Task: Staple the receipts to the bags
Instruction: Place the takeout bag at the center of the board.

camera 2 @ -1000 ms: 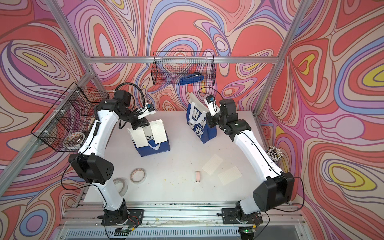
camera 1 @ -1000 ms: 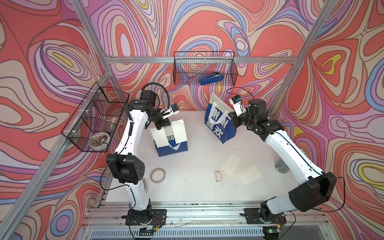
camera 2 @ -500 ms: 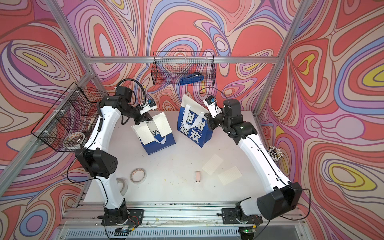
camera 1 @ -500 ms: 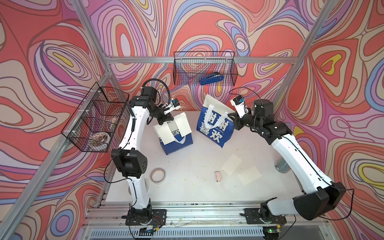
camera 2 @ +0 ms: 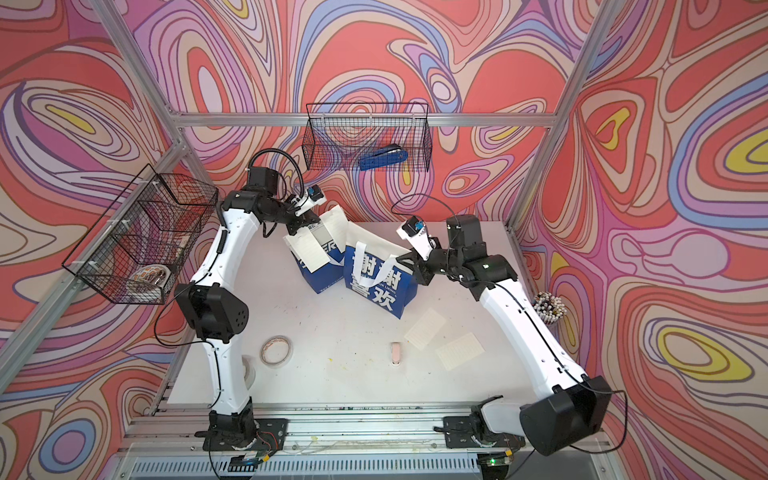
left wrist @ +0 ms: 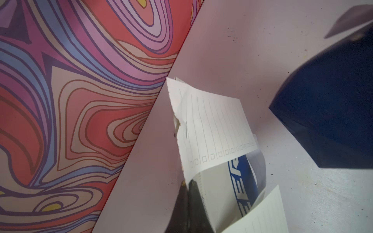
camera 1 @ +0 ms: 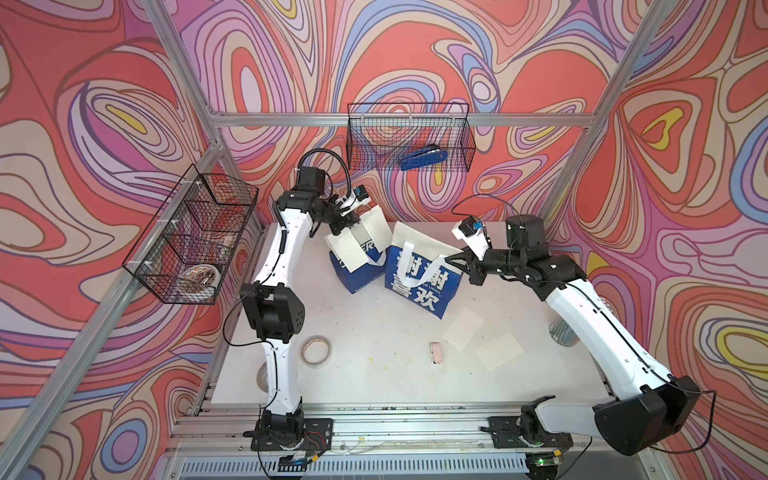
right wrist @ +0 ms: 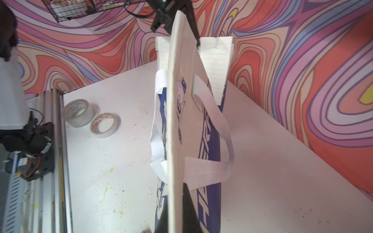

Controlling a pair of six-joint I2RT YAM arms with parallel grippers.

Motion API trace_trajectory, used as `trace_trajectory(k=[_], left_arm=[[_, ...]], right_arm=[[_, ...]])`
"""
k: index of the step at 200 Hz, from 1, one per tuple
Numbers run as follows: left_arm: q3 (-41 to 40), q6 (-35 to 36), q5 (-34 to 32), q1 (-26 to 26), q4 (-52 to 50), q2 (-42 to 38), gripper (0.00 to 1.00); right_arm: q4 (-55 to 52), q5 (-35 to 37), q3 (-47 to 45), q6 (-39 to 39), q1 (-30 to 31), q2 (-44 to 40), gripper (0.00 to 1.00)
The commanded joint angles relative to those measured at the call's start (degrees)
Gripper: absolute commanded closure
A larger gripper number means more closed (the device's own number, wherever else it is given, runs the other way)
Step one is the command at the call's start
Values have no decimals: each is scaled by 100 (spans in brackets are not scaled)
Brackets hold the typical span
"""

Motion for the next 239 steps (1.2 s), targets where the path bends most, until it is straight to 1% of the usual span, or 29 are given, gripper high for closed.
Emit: trace_trajectory(k=[1, 20, 57, 71, 92, 97, 123, 142, 163, 171, 177, 193, 200, 214, 232, 236, 239], left_arm=[[197, -74, 221, -88, 686, 105, 100], [180, -161, 363, -136, 929, 182, 100], [-111, -387, 269, -253, 1529, 175, 100], [-317, -468, 257, -262, 1692, 66, 87], [-768, -553, 269, -255, 2020, -219, 64], [-885, -549, 273, -255, 2095, -293, 60], [-1423, -586, 279, -255, 2394, -736, 54], [-1759, -626, 223, -255, 2586, -1077, 43], [-2140, -764, 175, -255, 2774, -1526, 33], [-2317, -808, 171, -254, 2862, -1733, 32], [-2464, -826, 165, -255, 2918, -1882, 32], [-2938, -877, 71, -255, 3153, -2292, 31], [-3159, -898, 6, -255, 3233, -2477, 31], [-3584, -936, -128, -255, 3322, -2860, 31], [-4213, -1271, -291, -240, 3395, -3429, 30], [-4360, -1317, -315, -231, 3403, -3553, 29], [-4458, -1356, -326, -223, 3393, -3651, 29]], right_arm=[[221, -1037, 8, -268, 94, -142, 100], [464, -1125, -134, -260, 337, -50, 100], [1060, -1269, -241, -344, 855, 415, 100], [950, -1319, -95, -541, 1032, 667, 100], [737, -1605, -47, -864, 1087, 977, 100], [741, -1609, -78, -890, 1087, 1027, 100], [337, -1524, -54, -1309, 1090, 1316, 100], [53, -1338, -9, -1578, 1087, 1533, 100], [10, -1168, -79, -1710, 1088, 1672, 100], [71, -1118, -117, -1708, 1087, 1701, 100], [105, -1088, -142, -1698, 1087, 1714, 98], [143, -949, -129, -1669, 1087, 1759, 96], [129, -884, -103, -1641, 1087, 1768, 91], [124, -790, -80, -1602, 1091, 1722, 72], [276, -701, -146, -1432, 1090, 1489, 58], [356, -655, -178, -1323, 1089, 1427, 50], [447, -640, -219, -1230, 1092, 1365, 48]])
